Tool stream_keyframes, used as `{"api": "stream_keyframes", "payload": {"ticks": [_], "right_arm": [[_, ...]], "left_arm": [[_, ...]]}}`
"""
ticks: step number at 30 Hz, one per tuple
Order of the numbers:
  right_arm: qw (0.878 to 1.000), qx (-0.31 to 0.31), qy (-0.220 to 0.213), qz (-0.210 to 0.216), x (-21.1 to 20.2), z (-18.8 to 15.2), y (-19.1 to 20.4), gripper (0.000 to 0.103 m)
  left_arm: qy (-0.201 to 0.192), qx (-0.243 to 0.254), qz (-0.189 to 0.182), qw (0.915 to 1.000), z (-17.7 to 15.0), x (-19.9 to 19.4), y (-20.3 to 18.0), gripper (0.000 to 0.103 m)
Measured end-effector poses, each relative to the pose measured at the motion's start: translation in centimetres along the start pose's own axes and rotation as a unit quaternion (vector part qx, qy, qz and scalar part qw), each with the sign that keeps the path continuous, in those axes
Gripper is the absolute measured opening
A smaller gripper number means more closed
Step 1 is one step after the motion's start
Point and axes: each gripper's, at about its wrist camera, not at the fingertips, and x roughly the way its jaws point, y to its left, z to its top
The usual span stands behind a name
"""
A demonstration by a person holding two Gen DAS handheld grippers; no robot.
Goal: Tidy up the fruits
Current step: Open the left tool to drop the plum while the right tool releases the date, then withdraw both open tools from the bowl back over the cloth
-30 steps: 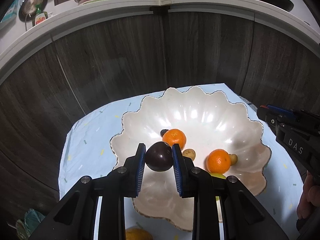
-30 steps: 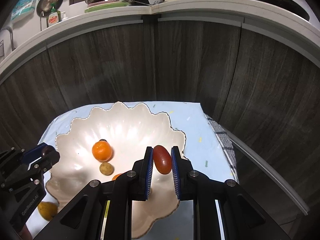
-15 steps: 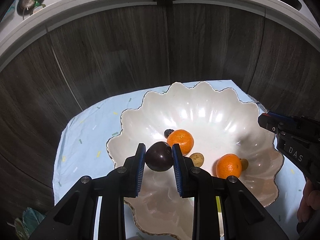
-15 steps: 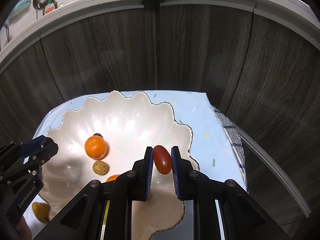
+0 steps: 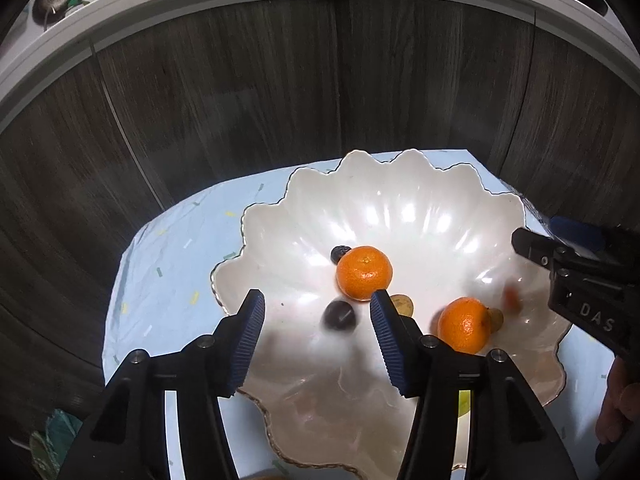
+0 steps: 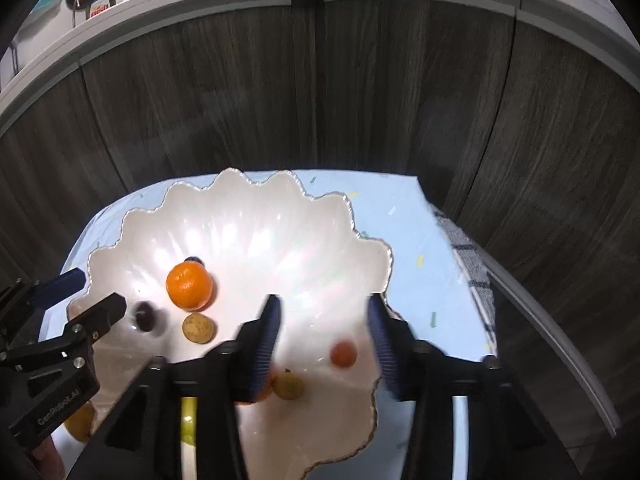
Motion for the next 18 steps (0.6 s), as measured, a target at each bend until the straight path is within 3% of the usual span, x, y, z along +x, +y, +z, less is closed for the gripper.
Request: {"api": "stream_keyframes", "payload": {"ticks": [7,18], "right_arm": [[1.0,0.001,-0.022,-0.014,-1.5,0.1,0.0,0.074],[0.999,0.008,-0.039,-0.014,-3.8,-0.2,0.7,0.075]], "left_arm": [[-0.012,0.001,0.009,0.9999,-0.1,-1.2,0.2,0.067],[-0.028,0.002,0.016,0.9995,-0.3,-3.5,0.8,0.071]]}}
